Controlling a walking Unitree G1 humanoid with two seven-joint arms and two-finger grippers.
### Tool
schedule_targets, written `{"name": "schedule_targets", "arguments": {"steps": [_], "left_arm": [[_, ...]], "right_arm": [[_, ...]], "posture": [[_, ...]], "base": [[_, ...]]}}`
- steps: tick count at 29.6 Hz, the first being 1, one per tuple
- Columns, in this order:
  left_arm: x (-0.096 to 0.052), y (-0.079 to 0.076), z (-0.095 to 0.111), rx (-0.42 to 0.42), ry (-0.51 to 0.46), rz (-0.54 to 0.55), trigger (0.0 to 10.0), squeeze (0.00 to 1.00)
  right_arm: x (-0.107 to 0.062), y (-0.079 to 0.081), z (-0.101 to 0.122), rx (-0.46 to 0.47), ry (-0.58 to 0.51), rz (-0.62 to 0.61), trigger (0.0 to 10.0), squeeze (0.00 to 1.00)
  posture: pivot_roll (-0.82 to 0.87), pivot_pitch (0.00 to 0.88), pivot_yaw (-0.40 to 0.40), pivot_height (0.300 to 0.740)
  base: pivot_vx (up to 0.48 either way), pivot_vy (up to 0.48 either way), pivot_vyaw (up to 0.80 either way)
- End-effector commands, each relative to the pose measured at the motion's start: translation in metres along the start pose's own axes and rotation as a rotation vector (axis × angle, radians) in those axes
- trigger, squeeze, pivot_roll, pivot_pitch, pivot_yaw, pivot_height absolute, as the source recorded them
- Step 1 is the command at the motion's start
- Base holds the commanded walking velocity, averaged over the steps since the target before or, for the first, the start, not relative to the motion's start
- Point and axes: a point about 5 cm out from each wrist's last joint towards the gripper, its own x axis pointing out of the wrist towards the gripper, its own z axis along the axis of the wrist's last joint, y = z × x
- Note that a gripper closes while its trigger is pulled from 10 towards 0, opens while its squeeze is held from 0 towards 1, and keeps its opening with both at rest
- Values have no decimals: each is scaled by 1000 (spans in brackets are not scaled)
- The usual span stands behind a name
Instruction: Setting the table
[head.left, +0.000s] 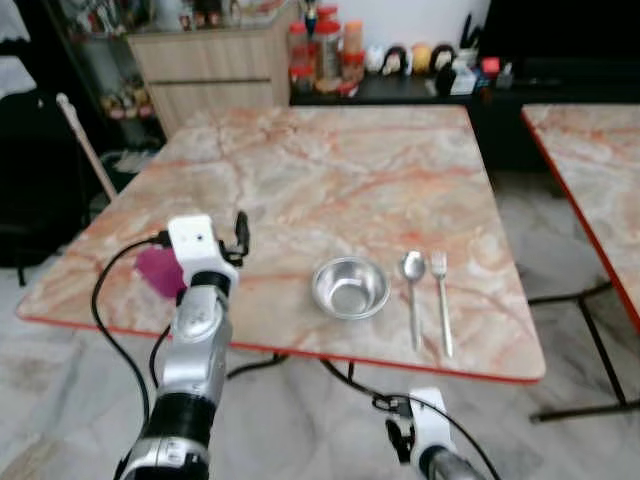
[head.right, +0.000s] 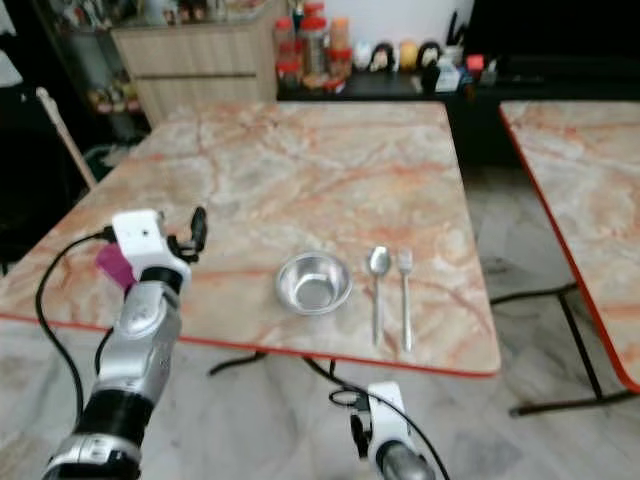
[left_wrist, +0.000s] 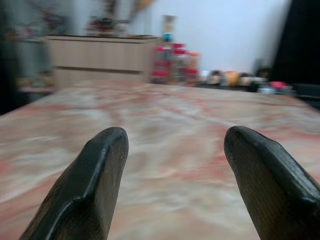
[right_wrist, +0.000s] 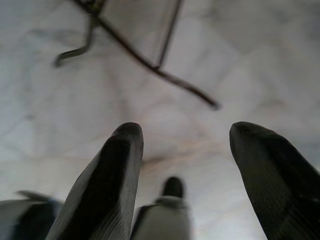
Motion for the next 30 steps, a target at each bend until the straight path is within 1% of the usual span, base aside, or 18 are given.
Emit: {"name": "schedule_targets", "arguments": {"steps": [1, 2, 4, 6, 9, 14, 16, 23, 25, 26, 28, 30], "left_arm": [[-3, 4, 8, -13, -25, -52, 10000, 0], [-6, 1, 9, -30, -22, -101, 10000, 0], [-9, 0, 8, -34, -18, -130, 10000, 0], [-12, -1, 9, -36, -16, -159, 10000, 0], [-13, -3, 9, -31, -7, -184, 10000, 0], [-14, -4, 12, -48, -1, -206, 10000, 0], [-13, -9, 15, -43, 6, -243, 10000, 0], [-16, -15, 14, -25, 83, -312, 10000, 0], [-19, -19, 13, -14, 110, -349, 10000, 0], [-22, -21, 10, -21, 135, -368, 10000, 0], [-23, -22, 9, -28, 154, -381, 10000, 0], [-32, -28, 1, -18, 209, -427, 10000, 0]], "right_arm": [[1, 5, 3, 17, -4, 6, 10000, 0], [1, 5, 2, 18, 2, 4, 10000, 0], [1, 5, 1, 16, 12, 3, 10000, 0], [1, 5, -1, 16, 26, -2, 10000, 0], [1, 6, -1, 13, 26, 5, 10000, 0], [1, 7, -1, 13, 27, 11, 10000, 0], [2, 8, 0, 7, 25, 19, 10000, 0], [2, 8, 1, 18, 14, 15, 10000, 0], [2, 8, 1, 17, 15, 16, 10000, 0], [2, 8, 1, 17, 16, 18, 10000, 0], [2, 9, 1, 17, 16, 19, 10000, 0], [2, 9, 0, 16, 20, 21, 10000, 0]], "posture": [[19, 22, 41, 728], [20, 25, 41, 728], [24, 26, 40, 728], [28, 28, 39, 728], [29, 29, 38, 728], [29, 27, 39, 728], [30, 27, 40, 728], [32, 27, 42, 728], [32, 27, 42, 728], [36, 27, 45, 728], [36, 27, 45, 728], [37, 27, 46, 728]], "base": [[0, 0, 0], [0, 0, 0], [0, 0, 0], [0, 0, -531], [0, 0, -585], [0, 0, -581], [0, 0, -488], [0, 0, 0], [0, 0, 0], [0, 0, 0], [0, 0, 0], [0, 0, 0]]}}
